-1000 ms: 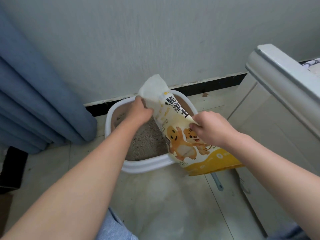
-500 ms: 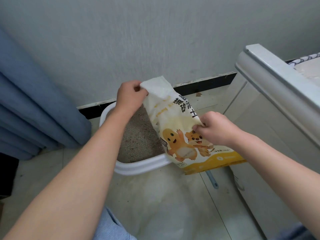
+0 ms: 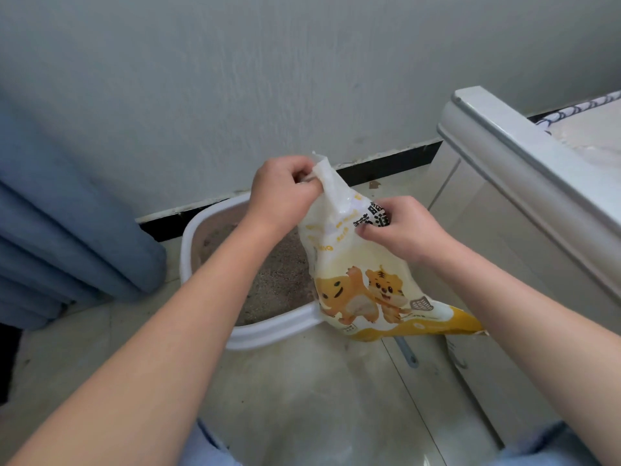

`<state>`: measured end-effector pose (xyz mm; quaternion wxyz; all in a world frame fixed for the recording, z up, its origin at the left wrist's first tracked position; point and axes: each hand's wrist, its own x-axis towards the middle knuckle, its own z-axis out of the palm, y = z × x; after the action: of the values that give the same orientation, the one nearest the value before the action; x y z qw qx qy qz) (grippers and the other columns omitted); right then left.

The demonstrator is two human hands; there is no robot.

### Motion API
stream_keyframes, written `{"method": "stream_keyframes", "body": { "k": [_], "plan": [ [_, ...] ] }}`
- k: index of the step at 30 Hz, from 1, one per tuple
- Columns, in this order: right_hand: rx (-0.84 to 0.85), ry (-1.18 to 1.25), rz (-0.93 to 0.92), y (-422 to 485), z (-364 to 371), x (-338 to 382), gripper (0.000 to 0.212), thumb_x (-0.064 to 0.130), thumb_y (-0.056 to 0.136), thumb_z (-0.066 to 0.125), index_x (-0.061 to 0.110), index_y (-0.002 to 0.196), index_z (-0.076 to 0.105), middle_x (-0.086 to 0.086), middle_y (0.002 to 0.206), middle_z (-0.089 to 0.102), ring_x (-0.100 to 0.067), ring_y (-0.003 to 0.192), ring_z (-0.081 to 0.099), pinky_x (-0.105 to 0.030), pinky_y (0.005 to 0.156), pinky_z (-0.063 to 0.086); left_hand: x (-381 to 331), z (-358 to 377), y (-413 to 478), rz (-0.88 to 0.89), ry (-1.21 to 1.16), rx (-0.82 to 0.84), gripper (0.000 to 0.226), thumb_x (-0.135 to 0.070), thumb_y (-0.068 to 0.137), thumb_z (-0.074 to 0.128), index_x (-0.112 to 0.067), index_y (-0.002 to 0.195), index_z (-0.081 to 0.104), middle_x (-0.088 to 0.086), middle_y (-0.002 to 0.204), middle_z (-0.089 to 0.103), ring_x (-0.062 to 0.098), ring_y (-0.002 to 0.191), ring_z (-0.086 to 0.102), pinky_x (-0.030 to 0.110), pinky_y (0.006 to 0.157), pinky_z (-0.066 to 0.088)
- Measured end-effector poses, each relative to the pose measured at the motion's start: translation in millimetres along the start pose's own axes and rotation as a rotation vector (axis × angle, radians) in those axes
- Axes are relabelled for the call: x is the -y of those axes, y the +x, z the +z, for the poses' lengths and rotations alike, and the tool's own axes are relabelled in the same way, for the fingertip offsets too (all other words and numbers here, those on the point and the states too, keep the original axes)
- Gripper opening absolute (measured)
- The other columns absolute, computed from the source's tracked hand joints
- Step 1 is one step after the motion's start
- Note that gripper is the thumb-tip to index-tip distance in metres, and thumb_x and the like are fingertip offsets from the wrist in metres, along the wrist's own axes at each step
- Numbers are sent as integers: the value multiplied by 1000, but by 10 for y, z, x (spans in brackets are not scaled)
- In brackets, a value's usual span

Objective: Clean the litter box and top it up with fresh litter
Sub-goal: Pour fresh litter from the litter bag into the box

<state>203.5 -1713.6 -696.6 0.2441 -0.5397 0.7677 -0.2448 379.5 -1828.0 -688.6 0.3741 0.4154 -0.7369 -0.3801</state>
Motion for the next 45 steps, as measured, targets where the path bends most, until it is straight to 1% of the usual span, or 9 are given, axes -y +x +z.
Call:
{"method": "stream_keyframes", "body": {
  "k": [7, 11, 16, 20, 26, 29, 35, 40, 45],
  "plan": [
    [-43, 20, -25, 16, -23, -16, 9, 32, 90, 68, 25, 91, 74, 4, 77, 74, -21, 67, 68, -42, 63, 59, 311, -8, 77, -175, -48, -33, 18, -27, 81, 62, -20, 95, 72, -2, 87, 70, 9, 79, 58, 29, 72, 45],
    [-21, 17, -86, -62, -32, 27, 6, 30, 91, 69, 25, 90, 73, 6, 74, 73, -10, 55, 57, -26, 57, 48, 604, 12, 108, -311, 15, -40, 29, -9, 90, 58, -19, 117, 61, -3, 120, 62, 14, 109, 57, 28, 86, 45],
    [0, 7, -122, -160, -48, 60, 8, 31, 91, 69, 25, 88, 73, 1, 75, 74, -19, 57, 57, -30, 57, 46, 908, 135, 88, -554, -108, -92, 46, -3, 91, 51, -13, 135, 46, 5, 133, 52, 21, 111, 55, 22, 70, 41],
    [9, 24, -133, -223, -80, 27, 10, 31, 91, 68, 23, 86, 72, -6, 75, 73, -22, 54, 52, -29, 55, 41, 986, 200, 16, -614, -199, -108, 74, -1, 88, 49, -18, 155, 22, 2, 147, 42, 24, 125, 47, 31, 91, 40],
    [2, 94, -70, -327, -201, -24, 6, 23, 92, 69, 21, 89, 74, 10, 71, 73, 2, 47, 54, -19, 52, 39, 1094, 201, -66, -841, -540, 27, 30, -11, 83, 59, -14, 114, 60, 3, 108, 69, 16, 84, 62, 46, 102, 41],
    [-7, 164, -55, -356, -246, -20, 7, 17, 93, 68, 18, 95, 75, 11, 75, 74, 8, 53, 59, -8, 51, 39, 1226, 152, -135, -908, -670, 112, 20, -14, 92, 60, -13, 111, 60, 4, 111, 67, 23, 114, 61, 49, 110, 40],
    [54, 291, -117, -427, -290, 91, 8, 11, 93, 68, 13, 93, 75, 12, 68, 72, 6, 46, 56, -4, 47, 36, 1282, 196, -272, -988, -865, 149, 74, -21, 80, 48, -7, 151, 32, 17, 148, 48, 36, 141, 39, 55, 117, 28],
    [74, 281, -130, -417, -296, 35, 8, 16, 93, 68, 18, 89, 75, 14, 65, 72, 2, 46, 51, -13, 47, 37, 1100, 379, -221, -958, -901, 172, 59, -40, 85, 49, -11, 137, 50, 16, 132, 64, 35, 125, 57, 56, 114, 32],
    [106, 294, -131, -450, -301, -10, 7, 21, 91, 71, 17, 92, 77, 2, 75, 76, -8, 52, 52, -20, 47, 40, 1245, 527, -256, -973, -1005, 164, 80, -81, 85, 34, -19, 131, 56, 17, 128, 67, 36, 124, 58, 57, 111, 37]
  ]
}}
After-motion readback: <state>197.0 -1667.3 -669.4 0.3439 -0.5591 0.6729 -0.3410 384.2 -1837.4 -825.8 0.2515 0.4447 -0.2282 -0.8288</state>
